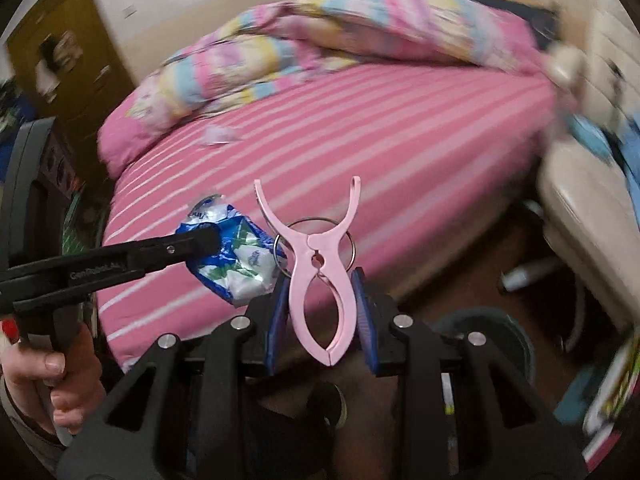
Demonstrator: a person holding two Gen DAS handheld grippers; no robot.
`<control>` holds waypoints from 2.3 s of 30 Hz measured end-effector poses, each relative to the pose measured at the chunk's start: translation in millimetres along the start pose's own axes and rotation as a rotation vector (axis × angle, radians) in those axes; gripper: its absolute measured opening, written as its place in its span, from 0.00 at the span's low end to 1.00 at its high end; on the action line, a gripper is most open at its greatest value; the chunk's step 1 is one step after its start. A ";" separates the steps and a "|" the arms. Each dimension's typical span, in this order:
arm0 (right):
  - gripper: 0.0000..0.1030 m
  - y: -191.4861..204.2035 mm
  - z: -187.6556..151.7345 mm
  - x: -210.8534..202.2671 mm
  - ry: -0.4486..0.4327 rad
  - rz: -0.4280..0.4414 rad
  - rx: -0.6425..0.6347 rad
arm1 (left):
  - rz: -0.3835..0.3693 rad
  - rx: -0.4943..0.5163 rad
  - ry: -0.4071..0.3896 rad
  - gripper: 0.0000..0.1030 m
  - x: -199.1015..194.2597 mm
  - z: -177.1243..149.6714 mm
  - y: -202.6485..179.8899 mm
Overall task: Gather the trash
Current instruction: 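Carry the blue pack and pink clothespin with both grippers over the trash bin, then open both grippers over the bin to drop the blue pack and clothespin, then move both tools back over the bed toward the last pink tissue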
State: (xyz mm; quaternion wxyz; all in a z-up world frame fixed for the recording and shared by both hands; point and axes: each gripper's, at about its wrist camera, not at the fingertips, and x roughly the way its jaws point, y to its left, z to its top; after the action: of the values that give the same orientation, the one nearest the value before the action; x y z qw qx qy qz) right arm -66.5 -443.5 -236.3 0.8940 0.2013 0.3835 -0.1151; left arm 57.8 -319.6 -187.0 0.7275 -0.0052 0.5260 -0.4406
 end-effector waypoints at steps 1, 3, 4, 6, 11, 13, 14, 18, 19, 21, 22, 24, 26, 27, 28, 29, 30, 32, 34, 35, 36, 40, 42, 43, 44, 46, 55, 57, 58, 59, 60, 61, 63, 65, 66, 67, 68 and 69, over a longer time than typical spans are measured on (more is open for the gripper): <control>0.31 -20.2 -10.6 -5.8 0.002 -0.017 0.041 | -0.007 0.014 0.021 0.17 10.9 -3.6 -10.2; 0.31 -47.3 -26.0 -12.9 0.007 -0.040 0.095 | -0.018 0.047 0.069 0.17 37.8 -13.9 -34.3; 0.31 -64.4 -36.5 -16.2 0.013 -0.056 0.129 | -0.021 0.061 0.089 0.17 48.5 -18.8 -43.7; 0.31 -93.2 -56.0 -19.0 0.032 -0.087 0.179 | -0.023 0.088 0.135 0.17 75.1 -27.9 -62.4; 0.31 -144.8 -87.9 -18.6 0.076 -0.128 0.267 | -0.021 0.128 0.243 0.17 136.3 -45.4 -93.2; 0.31 -163.1 -98.9 -12.0 0.102 -0.151 0.299 | -0.021 0.132 0.271 0.17 153.8 -48.2 -97.9; 0.31 -169.2 -101.7 -11.5 0.108 -0.155 0.303 | -0.023 0.136 0.293 0.17 167.8 -50.1 -101.6; 0.31 -195.4 -112.9 4.1 0.154 -0.192 0.328 | -0.015 0.153 0.349 0.18 204.2 -53.7 -114.9; 0.31 -205.9 -118.2 11.0 0.174 -0.209 0.337 | -0.015 0.160 0.359 0.19 210.5 -54.3 -116.0; 0.31 -215.5 -123.2 18.0 0.199 -0.252 0.333 | -0.014 0.171 0.389 0.25 231.7 -57.9 -122.2; 0.31 -216.8 -123.7 19.4 0.204 -0.265 0.332 | -0.014 0.173 0.397 0.29 236.9 -58.6 -123.6; 0.36 -221.5 -124.9 22.4 0.219 -0.304 0.326 | -0.021 0.182 0.410 0.53 248.1 -62.1 -124.7; 0.47 -228.3 -126.7 22.8 0.229 -0.340 0.318 | -0.016 0.180 0.411 0.59 253.2 -64.9 -122.8; 0.53 -229.7 -128.8 22.0 0.229 -0.353 0.316 | -0.030 0.165 0.416 0.59 254.1 -65.5 -120.3; 0.55 -233.9 -129.3 18.4 0.224 -0.366 0.316 | -0.036 0.152 0.420 0.60 253.7 -65.7 -118.1; 0.56 -232.7 -130.3 18.0 0.223 -0.370 0.322 | -0.039 0.138 0.420 0.61 252.3 -65.1 -115.3; 0.59 -235.8 -130.2 14.2 0.215 -0.374 0.335 | -0.043 0.130 0.416 0.63 249.4 -63.6 -113.8; 0.61 -234.5 -128.8 11.1 0.201 -0.373 0.350 | -0.045 0.117 0.392 0.66 239.5 -59.6 -110.9; 0.62 -228.5 -123.2 5.2 0.179 -0.364 0.349 | -0.048 0.108 0.368 0.68 229.3 -55.0 -109.4; 0.63 -226.0 -122.0 5.5 0.173 -0.361 0.344 | -0.041 0.102 0.346 0.72 219.2 -50.2 -106.6; 0.63 -222.8 -118.6 4.4 0.163 -0.357 0.336 | -0.035 0.100 0.330 0.76 212.6 -46.4 -105.0; 0.67 -186.3 -90.1 0.3 0.096 -0.316 0.264 | -0.006 0.080 0.254 0.78 173.9 -24.6 -87.7; 0.70 -162.5 -71.6 -0.4 0.065 -0.283 0.222 | 0.003 0.062 0.207 0.78 147.4 -12.4 -71.9; 0.72 -149.4 -61.1 0.1 0.049 -0.262 0.198 | 0.008 0.054 0.184 0.79 135.0 -7.3 -63.7; 0.73 -131.9 -48.2 2.2 0.033 -0.238 0.166 | 0.015 0.039 0.153 0.82 118.9 -0.6 -51.6; 0.76 -96.2 -26.2 10.3 0.010 -0.189 0.105 | 0.033 -0.004 0.102 0.85 90.7 10.4 -25.5; 0.78 51.8 59.0 89.0 0.026 -0.035 -0.130 | 0.175 -0.272 -0.049 0.85 -14.5 51.8 145.1; 0.78 81.9 74.8 108.6 0.031 -0.013 -0.179 | 0.212 -0.323 -0.064 0.85 -28.2 59.7 187.9; 0.78 100.8 83.5 121.8 0.031 0.001 -0.211 | 0.228 -0.341 -0.069 0.85 -32.3 63.1 204.8; 0.78 113.2 89.5 130.5 0.031 0.007 -0.229 | 0.246 -0.361 -0.078 0.85 -37.4 67.8 224.7; 0.78 125.3 95.1 139.3 0.032 0.015 -0.249 | 0.260 -0.375 -0.088 0.85 -42.1 73.2 242.9; 0.78 137.6 102.1 150.7 0.034 0.024 -0.271 | 0.272 -0.386 -0.099 0.85 -45.5 78.1 258.3; 0.78 167.3 118.5 179.4 0.035 0.042 -0.318 | 0.296 -0.406 -0.119 0.85 -49.0 89.9 289.9; 0.78 191.1 134.0 207.5 0.042 0.055 -0.355 | 0.300 -0.428 -0.135 0.85 -49.8 102.0 319.3; 0.78 200.7 141.6 220.4 0.045 0.058 -0.370 | 0.302 -0.432 -0.142 0.85 -49.0 105.5 326.4; 0.78 215.2 152.6 240.2 0.052 0.062 -0.395 | 0.302 -0.435 -0.149 0.85 -47.4 110.2 334.1; 0.78 224.0 158.2 249.3 0.055 0.063 -0.404 | 0.305 -0.435 -0.156 0.85 -46.4 116.8 345.0; 0.78 235.0 165.4 262.2 0.059 0.066 -0.420 | 0.311 -0.433 -0.160 0.85 -44.6 123.1 353.9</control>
State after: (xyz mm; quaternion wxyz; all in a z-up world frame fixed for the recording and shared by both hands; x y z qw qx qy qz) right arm 302.1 -321.4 -261.1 0.9080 0.0263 0.4182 0.0026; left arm 374.9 -130.4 -264.7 0.8075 -0.1148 0.5432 -0.1993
